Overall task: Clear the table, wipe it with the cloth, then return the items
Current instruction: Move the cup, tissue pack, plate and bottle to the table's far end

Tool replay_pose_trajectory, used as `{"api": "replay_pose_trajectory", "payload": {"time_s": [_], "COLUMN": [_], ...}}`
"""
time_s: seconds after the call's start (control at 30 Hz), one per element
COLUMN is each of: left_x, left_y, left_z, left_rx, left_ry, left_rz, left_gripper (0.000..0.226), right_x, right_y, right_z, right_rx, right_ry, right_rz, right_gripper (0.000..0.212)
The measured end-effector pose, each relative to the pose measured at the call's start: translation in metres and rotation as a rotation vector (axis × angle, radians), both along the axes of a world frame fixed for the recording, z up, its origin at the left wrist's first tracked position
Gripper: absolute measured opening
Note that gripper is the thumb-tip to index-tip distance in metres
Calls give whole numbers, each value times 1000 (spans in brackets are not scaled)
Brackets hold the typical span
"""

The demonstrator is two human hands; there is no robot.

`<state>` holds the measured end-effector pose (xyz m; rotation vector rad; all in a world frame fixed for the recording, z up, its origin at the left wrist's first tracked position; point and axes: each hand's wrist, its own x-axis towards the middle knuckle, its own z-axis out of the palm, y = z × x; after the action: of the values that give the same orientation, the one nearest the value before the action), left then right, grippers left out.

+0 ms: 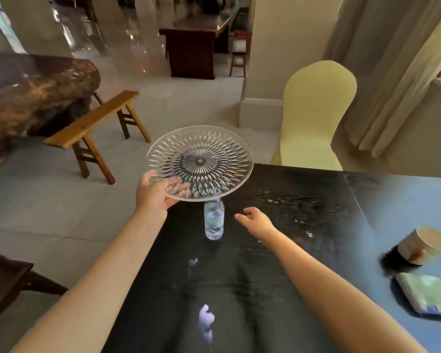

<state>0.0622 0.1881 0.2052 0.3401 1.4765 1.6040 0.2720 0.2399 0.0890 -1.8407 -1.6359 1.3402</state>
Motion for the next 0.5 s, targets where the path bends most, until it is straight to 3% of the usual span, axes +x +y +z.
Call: {"api": "replay_pose_trajectory", "payload": {"time_s": [0.27, 0.5], "left_x": [-60, -66], "left_y": [37, 52], "left_z": [-36, -54], "left_rx": [12, -23], "left_ry": [-4, -33], "left_rz": [64, 32], "left_gripper": [39, 39], "right_x": [-70, -76], "right_y": [36, 43], "right_z": [-44, -52], "right_rx": [124, 157], "right_ry": [-150, -75], "right_rz": [88, 51], "right_gripper": [102, 74]}}
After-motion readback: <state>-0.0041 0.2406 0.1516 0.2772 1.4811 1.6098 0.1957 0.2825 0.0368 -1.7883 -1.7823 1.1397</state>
